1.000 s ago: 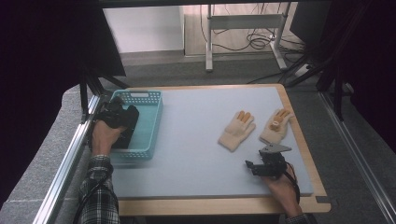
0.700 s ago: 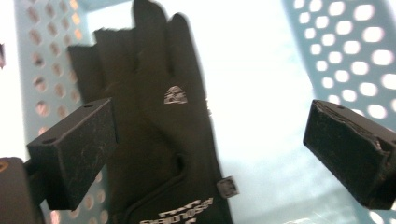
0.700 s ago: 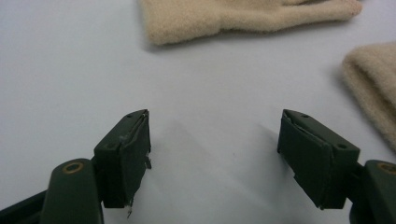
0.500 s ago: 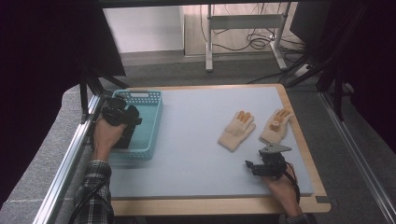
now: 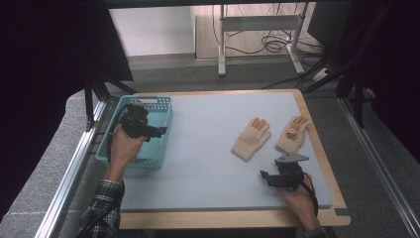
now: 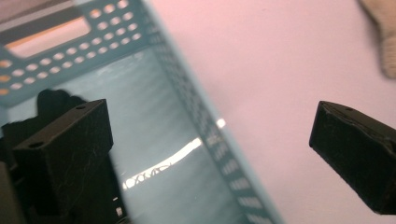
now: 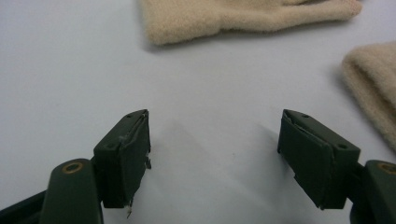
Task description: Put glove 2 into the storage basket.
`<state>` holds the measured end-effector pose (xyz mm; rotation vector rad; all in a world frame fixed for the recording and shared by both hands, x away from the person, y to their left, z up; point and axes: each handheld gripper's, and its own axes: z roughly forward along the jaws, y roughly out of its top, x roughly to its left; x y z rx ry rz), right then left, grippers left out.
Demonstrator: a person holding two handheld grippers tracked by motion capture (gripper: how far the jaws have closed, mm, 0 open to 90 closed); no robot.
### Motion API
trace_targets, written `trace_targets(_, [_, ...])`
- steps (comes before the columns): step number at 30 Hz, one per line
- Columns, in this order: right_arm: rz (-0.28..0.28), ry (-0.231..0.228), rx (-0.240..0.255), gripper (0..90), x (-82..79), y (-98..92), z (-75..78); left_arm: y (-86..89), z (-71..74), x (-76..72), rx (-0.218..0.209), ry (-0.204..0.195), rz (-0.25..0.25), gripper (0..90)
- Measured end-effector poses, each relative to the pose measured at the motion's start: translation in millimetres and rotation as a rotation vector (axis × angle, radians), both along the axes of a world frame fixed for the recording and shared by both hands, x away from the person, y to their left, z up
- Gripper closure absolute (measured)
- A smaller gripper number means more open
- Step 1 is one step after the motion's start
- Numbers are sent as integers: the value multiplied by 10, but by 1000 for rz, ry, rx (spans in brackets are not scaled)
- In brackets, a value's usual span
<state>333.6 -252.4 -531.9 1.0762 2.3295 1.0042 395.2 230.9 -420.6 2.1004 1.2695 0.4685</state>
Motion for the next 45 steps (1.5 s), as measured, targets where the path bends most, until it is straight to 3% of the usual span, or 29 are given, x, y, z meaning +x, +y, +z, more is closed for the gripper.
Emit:
trace_targets(5, [0, 0, -2, 245, 0, -1, 0, -198, 0, -123, -56, -34, -67, 0])
trace_targets(9, [-1, 0, -1, 244, 0, 0, 0, -342, -24, -199, -64, -45, -116, 0])
trace_targets(15, [-1, 0, -1, 243, 0, 1, 0, -575, -71, -338, -126, -59, -204, 0])
trace_targets(19, [-1, 0, -1, 242, 0, 1, 0, -736, -120, -434, -116, -70, -239, 0])
trace_targets(26, [-1, -1, -2, 242, 1, 1, -1, -959, -295, -628, -83, -85, -257, 0])
trace_targets(36, [-2, 0, -2, 242, 1, 1, -1, -1026, -677, -847, -107, -65, -259, 0])
trace_targets(45, [-12, -1, -6, 216, 5, 1, -1, -972, -1050, -968, -26, -35, -205, 0])
